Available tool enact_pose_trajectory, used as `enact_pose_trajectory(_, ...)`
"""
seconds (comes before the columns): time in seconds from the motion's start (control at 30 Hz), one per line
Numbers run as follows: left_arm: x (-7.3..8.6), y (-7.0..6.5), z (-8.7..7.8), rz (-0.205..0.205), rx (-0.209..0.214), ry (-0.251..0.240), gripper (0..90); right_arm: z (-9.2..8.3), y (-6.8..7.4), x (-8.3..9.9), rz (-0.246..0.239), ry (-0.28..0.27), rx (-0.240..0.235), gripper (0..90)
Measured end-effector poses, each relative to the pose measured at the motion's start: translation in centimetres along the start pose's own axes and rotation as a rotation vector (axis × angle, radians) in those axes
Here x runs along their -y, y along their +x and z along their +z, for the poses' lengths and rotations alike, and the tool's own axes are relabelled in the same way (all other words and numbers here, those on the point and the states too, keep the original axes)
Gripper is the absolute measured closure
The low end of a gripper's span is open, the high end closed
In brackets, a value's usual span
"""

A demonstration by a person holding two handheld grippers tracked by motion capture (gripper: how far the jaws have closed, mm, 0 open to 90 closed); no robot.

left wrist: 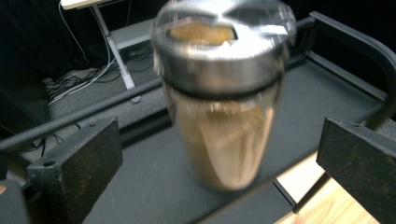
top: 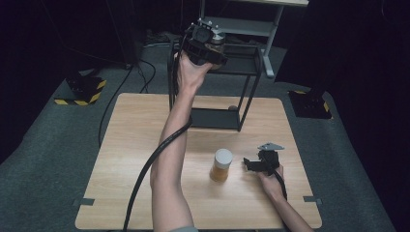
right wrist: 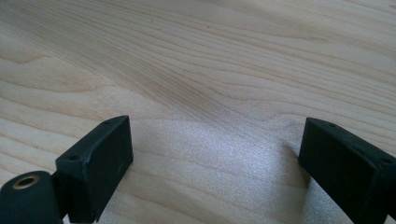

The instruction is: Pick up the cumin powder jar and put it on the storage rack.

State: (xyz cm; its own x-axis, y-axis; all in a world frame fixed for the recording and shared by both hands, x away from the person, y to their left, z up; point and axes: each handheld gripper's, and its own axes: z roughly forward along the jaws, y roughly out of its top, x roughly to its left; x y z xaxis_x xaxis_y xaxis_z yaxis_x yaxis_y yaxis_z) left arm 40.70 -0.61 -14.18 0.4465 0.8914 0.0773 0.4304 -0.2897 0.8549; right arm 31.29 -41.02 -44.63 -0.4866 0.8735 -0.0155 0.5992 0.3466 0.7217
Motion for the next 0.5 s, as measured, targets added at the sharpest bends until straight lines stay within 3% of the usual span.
enact_pose_trajectory(0.27,3.2,0.2,-2.4,-0.008,-0.001,-0.012,0.3,0.0,0.0,0.0,-0.001,0.0,0.002,8.8)
enact_pose_trajectory(0.5,6.0,0.3,-2.8,-0.031,0.003,0.007,0.4,0.0,0.1,0.0,-0.002,-0.001,0.004,8.7)
